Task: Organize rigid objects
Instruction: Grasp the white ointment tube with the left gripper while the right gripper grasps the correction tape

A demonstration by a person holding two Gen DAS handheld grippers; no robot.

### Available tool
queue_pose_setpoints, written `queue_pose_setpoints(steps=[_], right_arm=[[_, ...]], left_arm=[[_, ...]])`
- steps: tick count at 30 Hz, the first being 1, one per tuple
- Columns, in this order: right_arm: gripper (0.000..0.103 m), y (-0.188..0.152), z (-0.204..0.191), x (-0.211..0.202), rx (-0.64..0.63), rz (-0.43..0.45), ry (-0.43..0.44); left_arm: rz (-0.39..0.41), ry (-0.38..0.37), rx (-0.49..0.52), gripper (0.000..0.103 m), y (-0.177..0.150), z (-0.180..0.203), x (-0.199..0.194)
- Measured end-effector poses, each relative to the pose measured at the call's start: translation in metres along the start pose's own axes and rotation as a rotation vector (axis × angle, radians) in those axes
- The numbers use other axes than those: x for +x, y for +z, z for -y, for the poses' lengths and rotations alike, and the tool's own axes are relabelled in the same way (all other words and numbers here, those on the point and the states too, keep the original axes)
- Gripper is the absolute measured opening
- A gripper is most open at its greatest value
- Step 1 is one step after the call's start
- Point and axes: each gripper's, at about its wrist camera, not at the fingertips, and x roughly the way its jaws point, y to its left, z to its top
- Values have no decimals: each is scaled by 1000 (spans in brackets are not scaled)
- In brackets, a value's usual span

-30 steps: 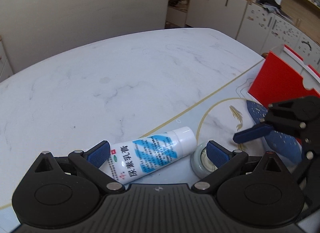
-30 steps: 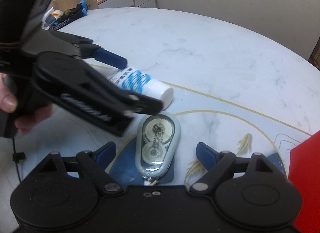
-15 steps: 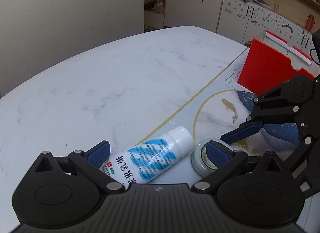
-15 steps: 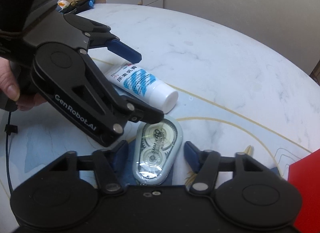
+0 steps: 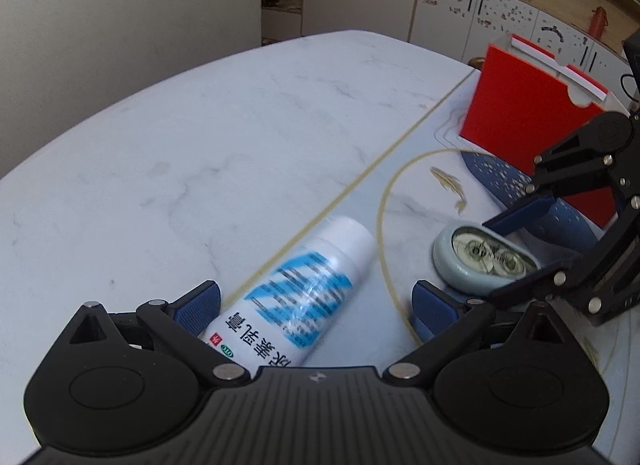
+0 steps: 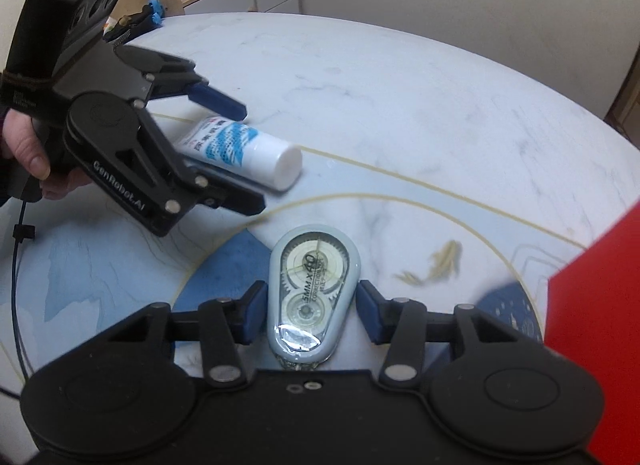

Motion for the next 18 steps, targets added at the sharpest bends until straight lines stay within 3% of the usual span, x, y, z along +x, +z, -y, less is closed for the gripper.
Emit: queue_pose_setpoints(steps=[6, 8, 13, 18], right_arm=[[48, -12, 5, -10, 43, -6, 6], [48, -17, 4, -13, 53, -6, 6], [48, -27, 0, -19, 62, -10, 3], [47, -40, -4, -28, 81, -17, -1]], left_arm=[[4, 38, -24, 100, -9, 15, -7], [10, 68, -35, 90, -10, 22, -9], [18, 174, -102, 81, -7, 33, -6], [30, 232, -177, 51, -5, 41, -9]])
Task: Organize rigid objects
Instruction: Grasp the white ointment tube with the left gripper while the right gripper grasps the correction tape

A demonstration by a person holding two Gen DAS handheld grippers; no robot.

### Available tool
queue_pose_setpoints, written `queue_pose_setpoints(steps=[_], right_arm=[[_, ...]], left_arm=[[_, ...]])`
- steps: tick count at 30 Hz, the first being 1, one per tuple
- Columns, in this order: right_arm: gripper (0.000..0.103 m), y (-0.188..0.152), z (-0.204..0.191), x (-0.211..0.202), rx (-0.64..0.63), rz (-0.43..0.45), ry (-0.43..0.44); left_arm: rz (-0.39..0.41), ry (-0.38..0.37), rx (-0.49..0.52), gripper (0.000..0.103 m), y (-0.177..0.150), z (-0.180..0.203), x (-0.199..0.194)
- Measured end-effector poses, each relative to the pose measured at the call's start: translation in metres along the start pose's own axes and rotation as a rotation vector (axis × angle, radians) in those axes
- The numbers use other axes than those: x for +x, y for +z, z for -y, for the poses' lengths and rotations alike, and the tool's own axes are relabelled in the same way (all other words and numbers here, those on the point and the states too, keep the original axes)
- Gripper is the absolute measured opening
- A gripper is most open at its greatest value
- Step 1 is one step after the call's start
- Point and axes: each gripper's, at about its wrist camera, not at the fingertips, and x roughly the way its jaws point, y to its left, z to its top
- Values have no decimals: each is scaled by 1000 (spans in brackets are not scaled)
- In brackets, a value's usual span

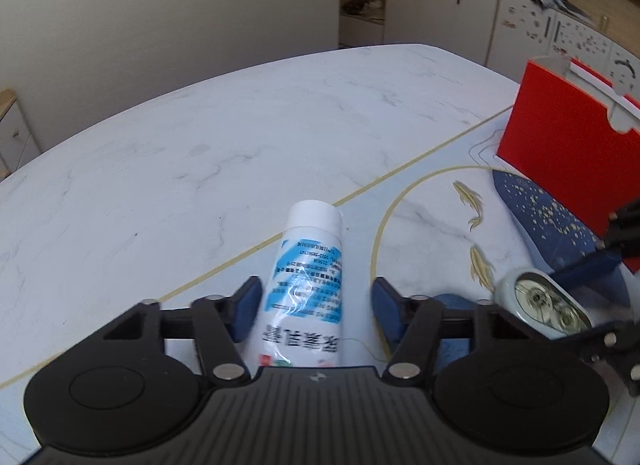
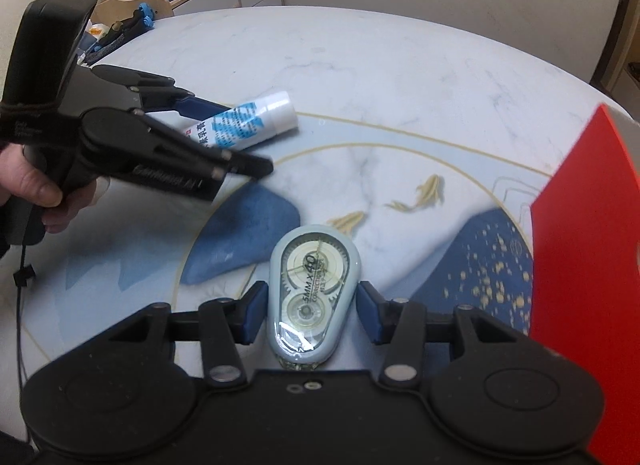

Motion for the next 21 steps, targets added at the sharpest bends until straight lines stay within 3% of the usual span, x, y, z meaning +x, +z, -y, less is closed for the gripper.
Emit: queue_pose_setpoints(steps=[1, 2, 8, 21], right_arm=[[47, -3, 1, -3, 7, 1, 0], [47, -6, 1, -5, 15, 2, -1], [47, -22, 6, -23, 66, 11, -4], [47, -37, 26, -98, 111, 111, 5]], left_arm=[[-1, 13, -13, 42, 0, 1, -1], [-4, 22, -29, 41, 0, 2, -2], [-21, 69, -100, 40, -5, 14, -8], [-10, 60, -199, 40, -16, 57, -43]])
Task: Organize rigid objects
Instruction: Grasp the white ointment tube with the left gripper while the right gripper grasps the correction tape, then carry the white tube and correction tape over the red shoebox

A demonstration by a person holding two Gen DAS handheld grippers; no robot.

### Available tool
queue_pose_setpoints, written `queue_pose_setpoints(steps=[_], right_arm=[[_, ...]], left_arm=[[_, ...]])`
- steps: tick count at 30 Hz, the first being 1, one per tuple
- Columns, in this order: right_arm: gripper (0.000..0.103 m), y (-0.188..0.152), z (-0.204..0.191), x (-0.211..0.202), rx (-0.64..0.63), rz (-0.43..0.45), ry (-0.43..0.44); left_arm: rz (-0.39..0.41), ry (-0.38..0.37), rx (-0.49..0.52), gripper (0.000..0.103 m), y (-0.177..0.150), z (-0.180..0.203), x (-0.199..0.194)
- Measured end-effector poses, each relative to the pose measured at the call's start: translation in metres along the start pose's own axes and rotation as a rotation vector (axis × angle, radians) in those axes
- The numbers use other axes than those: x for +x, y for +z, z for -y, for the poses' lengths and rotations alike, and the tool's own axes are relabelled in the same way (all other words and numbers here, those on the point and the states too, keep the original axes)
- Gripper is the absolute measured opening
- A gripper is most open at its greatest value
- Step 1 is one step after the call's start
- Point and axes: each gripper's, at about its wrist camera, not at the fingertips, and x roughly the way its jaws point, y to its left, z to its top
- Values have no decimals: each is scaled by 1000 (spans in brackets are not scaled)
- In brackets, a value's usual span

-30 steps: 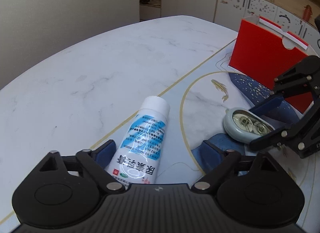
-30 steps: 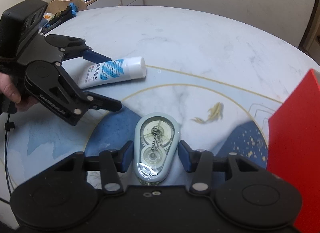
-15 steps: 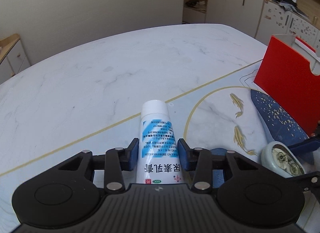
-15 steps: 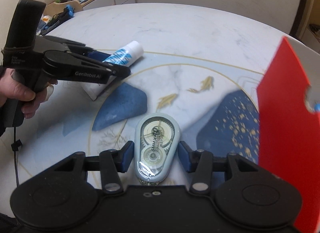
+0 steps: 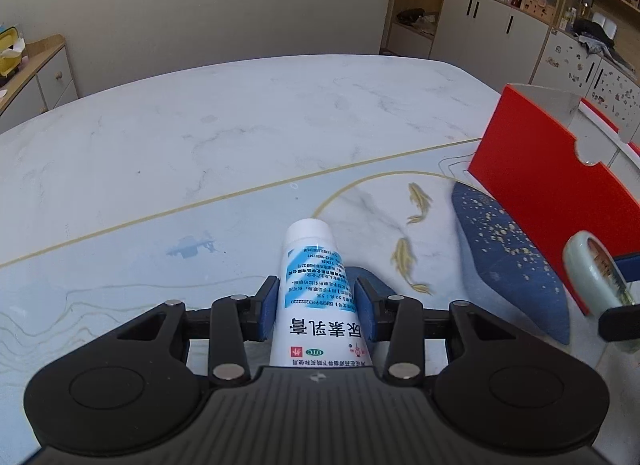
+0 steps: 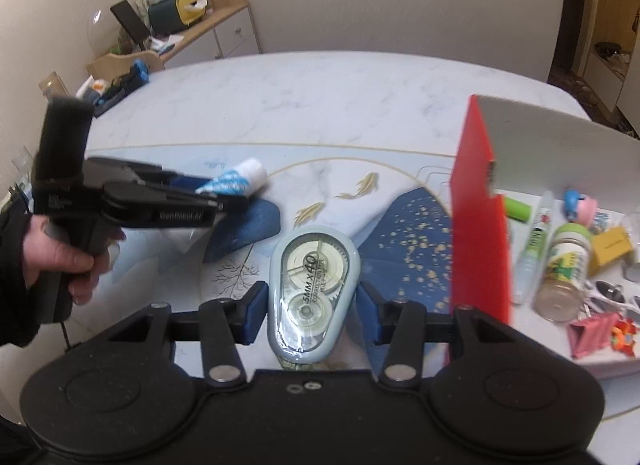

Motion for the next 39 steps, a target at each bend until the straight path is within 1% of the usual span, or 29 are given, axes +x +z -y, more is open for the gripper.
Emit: queue_pose_setpoints(steps=[7, 13, 19, 21, 27, 33, 36, 39], right_arm=[[47, -6, 20, -41, 6, 60, -3], [47, -3, 53, -74, 25, 118, -7], [47, 0, 92, -87, 34, 145, -31], [47, 1, 104, -89, 32, 150, -33], [47, -1, 144, -93, 23, 153, -41], [47, -3, 182, -96, 28, 153, -46], [47, -4, 202, -96, 35, 151, -54], [47, -6, 222, -95, 48, 147, -60]], left_arm=[[6, 13, -25, 40, -11, 28, -17], [5, 19, -67, 40, -17, 51, -31], [17, 34, -144, 39, -15, 71, -41], [28, 39, -154, 39, -12, 80, -45], [72, 42, -155, 39, 5, 116, -55], [136, 17, -137, 39, 34, 159, -65], [161, -1, -109, 40, 53, 182, -66], [179, -18, -62, 40, 71, 207, -62]])
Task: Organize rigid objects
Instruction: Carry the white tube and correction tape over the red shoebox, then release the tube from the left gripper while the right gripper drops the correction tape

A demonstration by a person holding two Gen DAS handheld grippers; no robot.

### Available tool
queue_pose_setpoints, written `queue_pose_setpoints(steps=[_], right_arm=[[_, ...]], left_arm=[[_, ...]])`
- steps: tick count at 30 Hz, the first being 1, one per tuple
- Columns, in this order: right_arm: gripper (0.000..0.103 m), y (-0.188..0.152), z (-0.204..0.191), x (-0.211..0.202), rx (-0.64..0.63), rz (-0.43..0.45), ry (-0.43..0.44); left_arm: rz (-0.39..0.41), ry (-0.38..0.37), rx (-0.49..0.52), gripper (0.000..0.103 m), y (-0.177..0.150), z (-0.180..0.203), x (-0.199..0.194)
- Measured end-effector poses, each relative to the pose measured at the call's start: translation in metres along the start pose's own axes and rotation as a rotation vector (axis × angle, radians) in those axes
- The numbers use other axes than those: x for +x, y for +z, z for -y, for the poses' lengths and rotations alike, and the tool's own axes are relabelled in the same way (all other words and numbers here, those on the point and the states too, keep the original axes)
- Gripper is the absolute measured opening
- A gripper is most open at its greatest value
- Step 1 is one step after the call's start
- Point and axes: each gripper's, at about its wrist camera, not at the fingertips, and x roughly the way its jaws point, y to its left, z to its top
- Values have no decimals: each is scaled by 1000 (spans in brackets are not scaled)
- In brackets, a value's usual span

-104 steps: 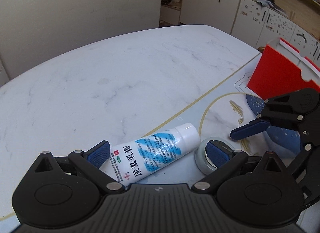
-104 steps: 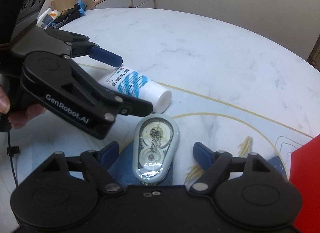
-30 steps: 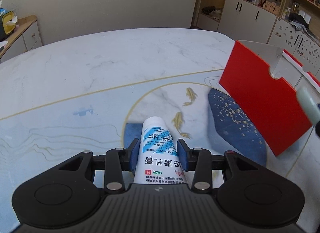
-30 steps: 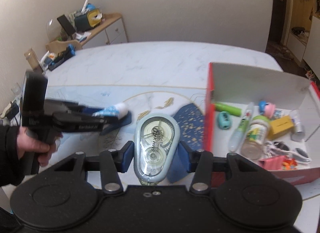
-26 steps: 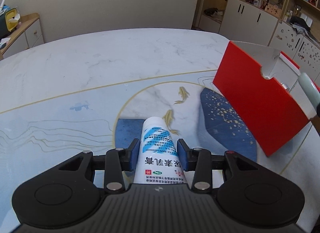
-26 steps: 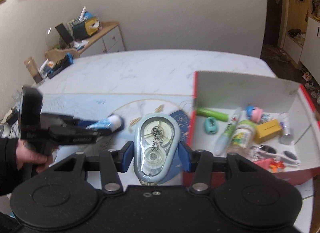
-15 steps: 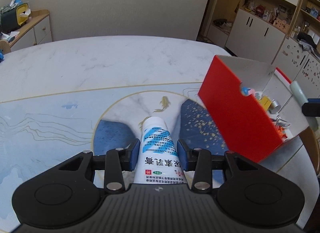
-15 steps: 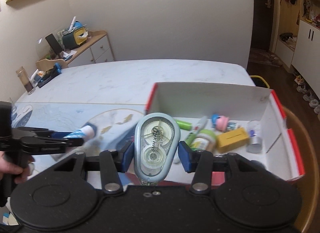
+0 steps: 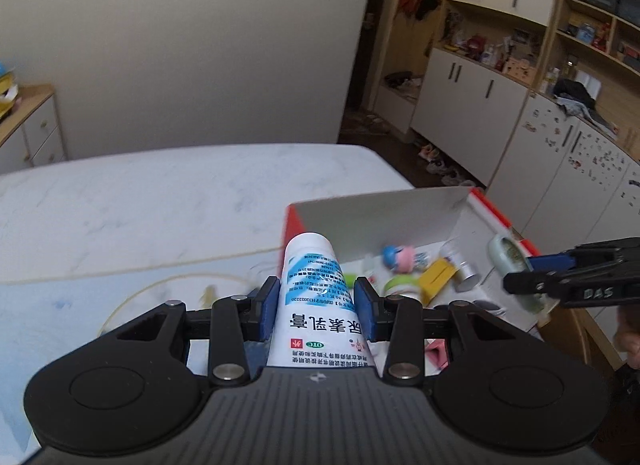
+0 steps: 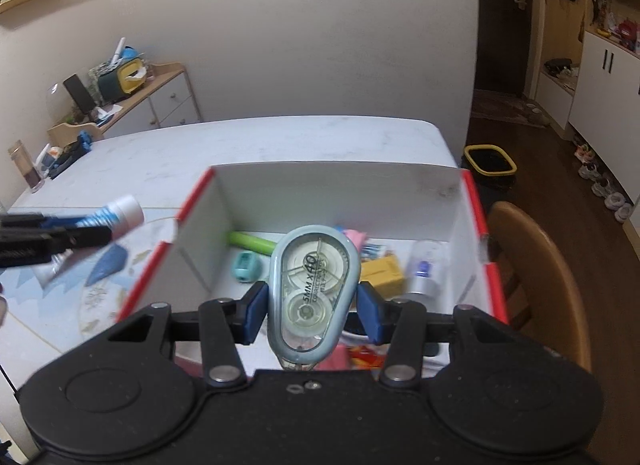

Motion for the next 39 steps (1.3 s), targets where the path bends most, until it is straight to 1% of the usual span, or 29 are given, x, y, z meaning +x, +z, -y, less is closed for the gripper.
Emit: queue_pose_setpoints(steps=[3, 7, 11, 16, 20, 23, 25, 29, 32, 35, 39], right_arm=[[47, -2, 17, 3, 4, -7, -13], [47, -4, 36, 8, 14, -21, -23], [47, -4, 48, 13, 10, -28, -27], [47, 0, 54, 29, -6, -57, -26], [47, 2, 52, 44, -33, -87, -23], [47, 2, 50, 53, -52, -107, -20], [47, 2, 46, 56, -82, -105, -25], [47, 3, 40, 61, -112, -119, -12], [47, 4, 36, 69, -137, -150, -13], [47, 2, 35, 77, -138, -184, -20], [47, -3, 36, 82, -126, -208, -22]], left_arm=[[-1, -17, 49, 40, 14, 24, 16], [-28, -33, 95, 40, 24, 53, 44], [-64, -44, 131, 40, 30, 71, 74], [-118, -30, 161, 40, 32, 87, 111], [-159, -24, 171, 40, 33, 92, 137], [-183, -12, 166, 40, 32, 92, 151], [-195, -4, 163, 40, 32, 92, 157], [-226, -4, 151, 40, 32, 90, 170], [-250, 4, 141, 40, 32, 89, 177], [-277, 13, 133, 40, 31, 88, 181], [-306, 23, 145, 40, 30, 89, 184]])
